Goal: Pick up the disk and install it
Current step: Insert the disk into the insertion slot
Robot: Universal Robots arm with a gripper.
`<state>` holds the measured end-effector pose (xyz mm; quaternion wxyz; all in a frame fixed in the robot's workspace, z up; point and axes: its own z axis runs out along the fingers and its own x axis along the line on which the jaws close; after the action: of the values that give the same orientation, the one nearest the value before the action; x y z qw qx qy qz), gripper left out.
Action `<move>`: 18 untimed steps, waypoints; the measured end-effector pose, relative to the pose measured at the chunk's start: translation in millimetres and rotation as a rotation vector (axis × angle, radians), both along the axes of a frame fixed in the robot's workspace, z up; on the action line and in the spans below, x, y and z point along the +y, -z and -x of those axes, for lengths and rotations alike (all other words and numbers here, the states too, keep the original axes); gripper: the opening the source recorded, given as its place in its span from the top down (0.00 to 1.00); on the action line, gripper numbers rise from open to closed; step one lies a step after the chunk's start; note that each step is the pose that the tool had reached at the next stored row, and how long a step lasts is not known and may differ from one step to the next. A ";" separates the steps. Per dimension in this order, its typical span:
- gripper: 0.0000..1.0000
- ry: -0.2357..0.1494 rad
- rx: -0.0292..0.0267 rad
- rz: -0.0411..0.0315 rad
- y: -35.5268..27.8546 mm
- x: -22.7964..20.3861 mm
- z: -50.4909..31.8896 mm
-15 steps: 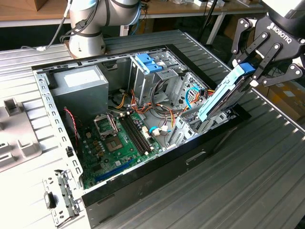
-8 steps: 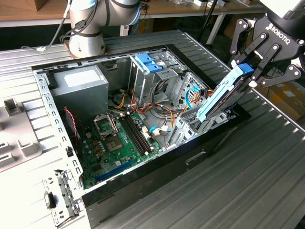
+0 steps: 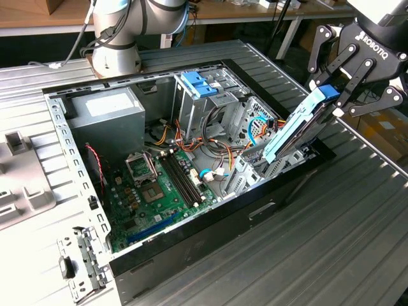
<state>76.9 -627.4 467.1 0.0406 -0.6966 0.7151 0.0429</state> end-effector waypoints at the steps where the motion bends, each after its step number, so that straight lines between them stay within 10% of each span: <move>1: 0.64 0.000 0.0000 -0.0001 0.0 0.0 0.0; 18: 0.64 0.001 0.0000 -0.0001 4.9 13.3 9.2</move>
<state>67.7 -614.1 462.1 0.0406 -0.6962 0.7154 0.0429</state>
